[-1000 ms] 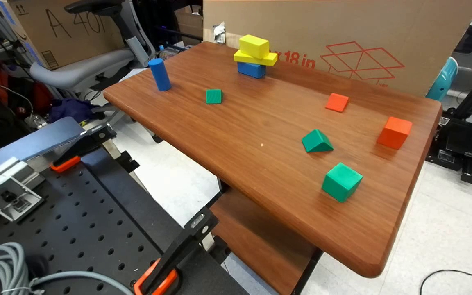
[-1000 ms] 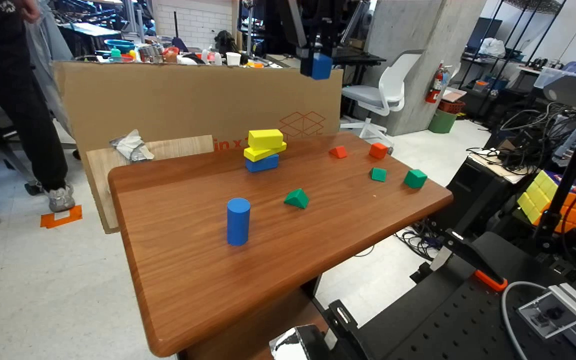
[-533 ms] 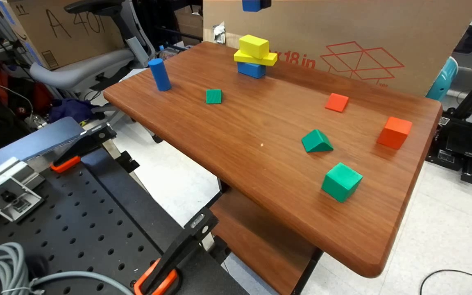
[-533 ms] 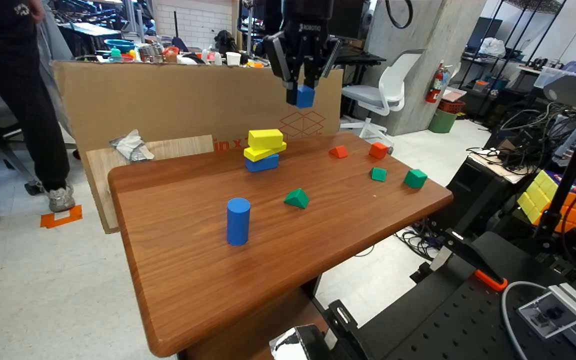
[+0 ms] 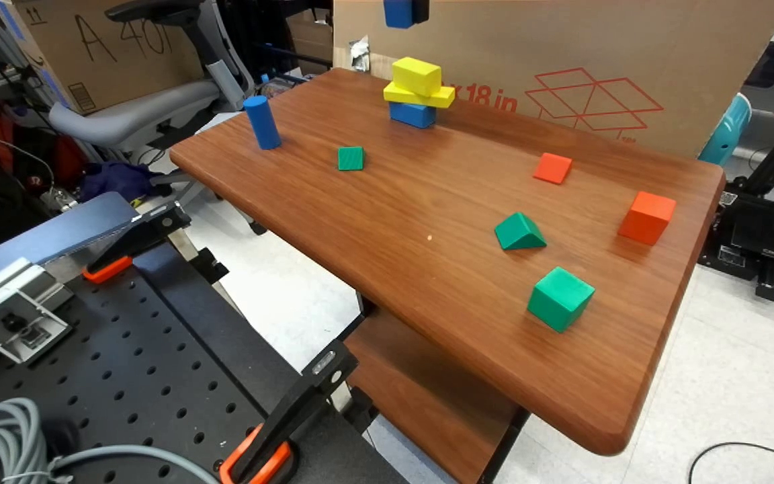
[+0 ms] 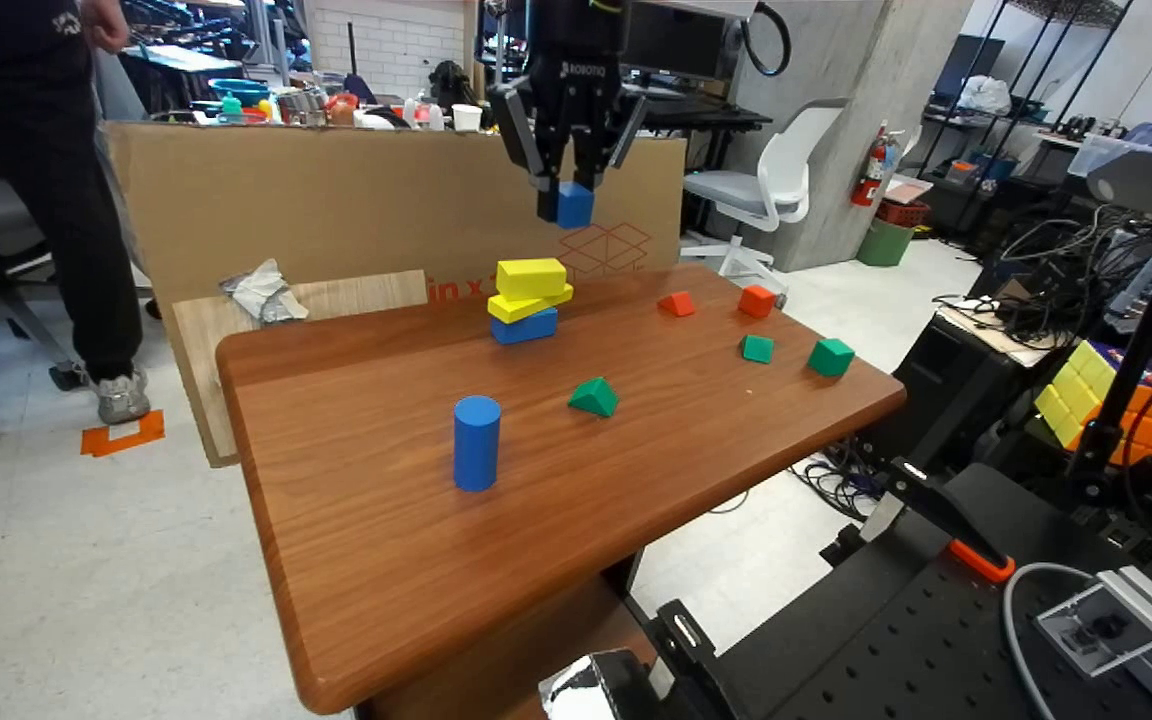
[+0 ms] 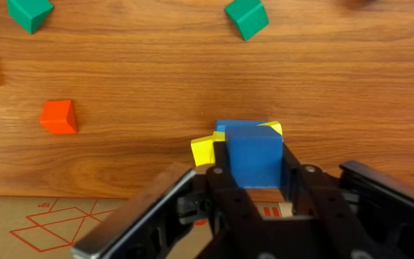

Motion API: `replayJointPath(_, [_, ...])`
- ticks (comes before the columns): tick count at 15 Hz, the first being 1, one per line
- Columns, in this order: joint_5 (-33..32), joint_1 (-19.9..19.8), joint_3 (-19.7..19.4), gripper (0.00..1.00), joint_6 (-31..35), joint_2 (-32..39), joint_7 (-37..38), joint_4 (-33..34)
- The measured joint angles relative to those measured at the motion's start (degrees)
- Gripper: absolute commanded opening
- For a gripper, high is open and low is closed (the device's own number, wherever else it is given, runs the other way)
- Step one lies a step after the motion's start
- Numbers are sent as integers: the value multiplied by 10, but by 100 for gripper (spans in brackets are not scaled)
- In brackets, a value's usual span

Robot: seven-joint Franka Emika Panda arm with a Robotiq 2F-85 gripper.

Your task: Put the blue block on top of the yellow blocks

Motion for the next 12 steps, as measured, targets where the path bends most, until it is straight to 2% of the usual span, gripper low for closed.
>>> replayJointPath(12, [23, -2, -2, 8, -8, 75, 14, 76])
